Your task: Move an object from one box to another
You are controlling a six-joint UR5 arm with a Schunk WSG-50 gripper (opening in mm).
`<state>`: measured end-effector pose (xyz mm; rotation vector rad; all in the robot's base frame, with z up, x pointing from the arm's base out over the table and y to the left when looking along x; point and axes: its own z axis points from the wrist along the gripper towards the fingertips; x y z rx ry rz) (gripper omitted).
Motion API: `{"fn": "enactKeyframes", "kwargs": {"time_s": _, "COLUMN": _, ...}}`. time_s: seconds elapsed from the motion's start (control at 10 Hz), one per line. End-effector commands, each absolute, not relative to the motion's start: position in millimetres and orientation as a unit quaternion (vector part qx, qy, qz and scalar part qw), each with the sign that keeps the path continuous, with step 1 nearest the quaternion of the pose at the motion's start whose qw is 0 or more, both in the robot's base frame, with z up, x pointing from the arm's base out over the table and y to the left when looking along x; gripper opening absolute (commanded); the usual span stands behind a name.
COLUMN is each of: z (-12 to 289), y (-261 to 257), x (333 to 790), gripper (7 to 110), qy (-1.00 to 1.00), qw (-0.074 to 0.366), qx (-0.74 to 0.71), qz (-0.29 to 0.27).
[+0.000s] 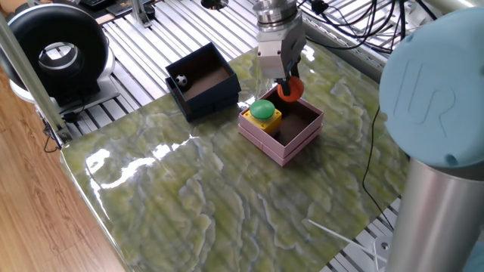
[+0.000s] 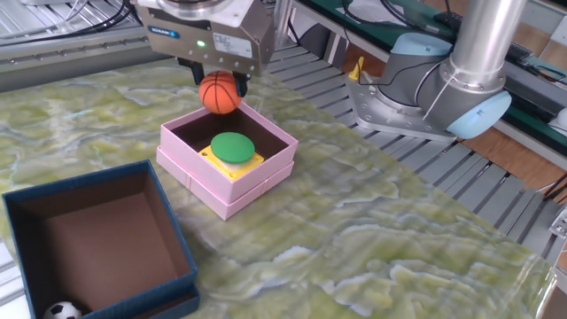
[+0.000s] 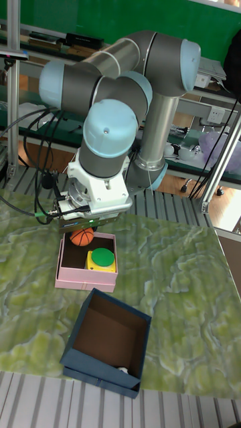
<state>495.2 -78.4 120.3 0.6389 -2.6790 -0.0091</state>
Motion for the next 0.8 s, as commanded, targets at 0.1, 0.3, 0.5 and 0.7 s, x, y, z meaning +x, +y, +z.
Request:
{"fn": "enactKeyframes", "kwargs": {"time_s": 0.1, "z": 112.7, "y": -76.2, "x": 503.4, "gripper": 22, "qy": -0.954, "qw": 0.177, "qx": 0.242, "qz": -0.006}}
{"fn": "enactKeyframes", "kwargs": {"time_s": 0.3, "z": 112.7, "y": -75.9, "x": 502.7, "gripper": 22, "qy": -0.952, "qw": 0.178, "qx": 0.249, "qz": -0.008}}
{"fn": "enactKeyframes", "kwargs": {"time_s": 0.5, "z": 113.0, "y": -69.4, "x": 500.4, "gripper": 44, "qy": -0.95, "qw": 0.179, "qx": 0.254, "qz": -0.023}}
{"fn": "enactKeyframes", "kwargs": {"time_s": 0.7, "z": 114.0, "y": -63.2, "x": 499.5, "gripper": 66, "qy": -0.951, "qw": 0.177, "qx": 0.253, "qz": -0.035}}
